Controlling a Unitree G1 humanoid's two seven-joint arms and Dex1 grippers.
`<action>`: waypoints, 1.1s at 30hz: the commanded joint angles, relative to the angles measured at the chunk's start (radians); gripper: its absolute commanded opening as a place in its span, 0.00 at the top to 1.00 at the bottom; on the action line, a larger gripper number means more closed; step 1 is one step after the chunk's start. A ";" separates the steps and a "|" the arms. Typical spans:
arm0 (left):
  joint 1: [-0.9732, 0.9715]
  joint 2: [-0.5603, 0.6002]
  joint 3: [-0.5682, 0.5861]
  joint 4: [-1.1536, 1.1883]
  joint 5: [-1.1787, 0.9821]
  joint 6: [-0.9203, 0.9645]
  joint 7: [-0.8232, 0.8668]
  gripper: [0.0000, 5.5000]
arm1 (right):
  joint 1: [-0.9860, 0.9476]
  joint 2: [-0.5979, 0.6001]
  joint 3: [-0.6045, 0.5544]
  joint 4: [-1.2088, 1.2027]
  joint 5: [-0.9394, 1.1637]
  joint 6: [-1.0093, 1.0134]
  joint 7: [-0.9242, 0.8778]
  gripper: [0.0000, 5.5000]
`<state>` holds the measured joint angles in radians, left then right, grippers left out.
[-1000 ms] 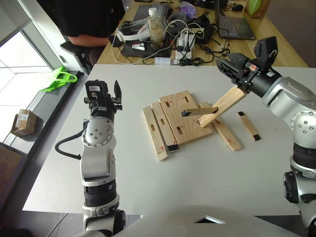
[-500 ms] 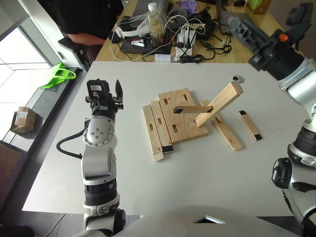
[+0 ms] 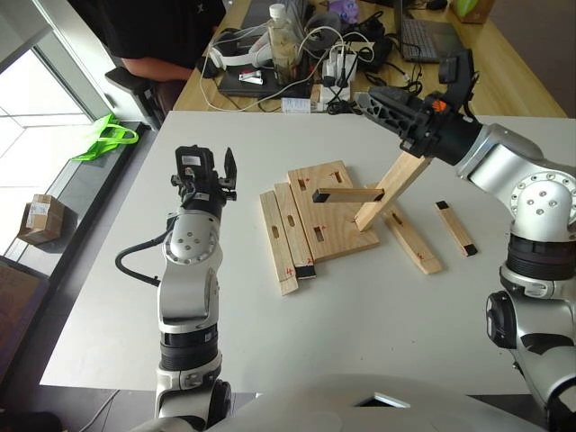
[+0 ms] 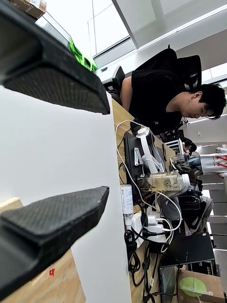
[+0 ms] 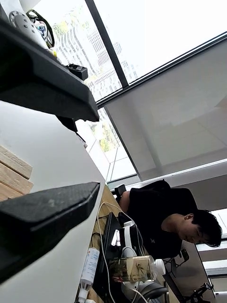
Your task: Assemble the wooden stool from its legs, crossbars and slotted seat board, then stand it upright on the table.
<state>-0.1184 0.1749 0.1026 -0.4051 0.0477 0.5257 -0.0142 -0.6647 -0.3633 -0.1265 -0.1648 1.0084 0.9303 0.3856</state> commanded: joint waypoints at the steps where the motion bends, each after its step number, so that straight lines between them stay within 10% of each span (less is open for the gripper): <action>1: 0.005 0.010 0.000 0.001 0.002 0.011 -0.009 0.49 | -0.058 0.010 -0.121 -0.023 0.122 0.005 -0.040 0.57; 12: 0.030 0.111 -0.002 -0.003 -0.001 0.118 -0.109 0.49 | 0.223 -0.071 -0.347 -0.125 0.561 0.037 -0.101 0.57; 21: 0.113 0.158 -0.082 -0.084 0.007 0.150 -0.187 0.49 | 0.380 -0.005 -0.329 -0.133 0.200 -0.225 -0.305 0.57; 33: 0.215 0.311 -0.251 -0.164 -0.056 0.341 -0.427 0.49 | 0.782 -0.048 -0.085 -0.025 -0.305 -0.472 0.059 0.57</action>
<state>0.1029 0.4703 -0.1400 -0.5459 0.0075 0.8383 -0.4246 0.0652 -0.3815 -0.2464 -0.2041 0.7539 0.4889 0.3741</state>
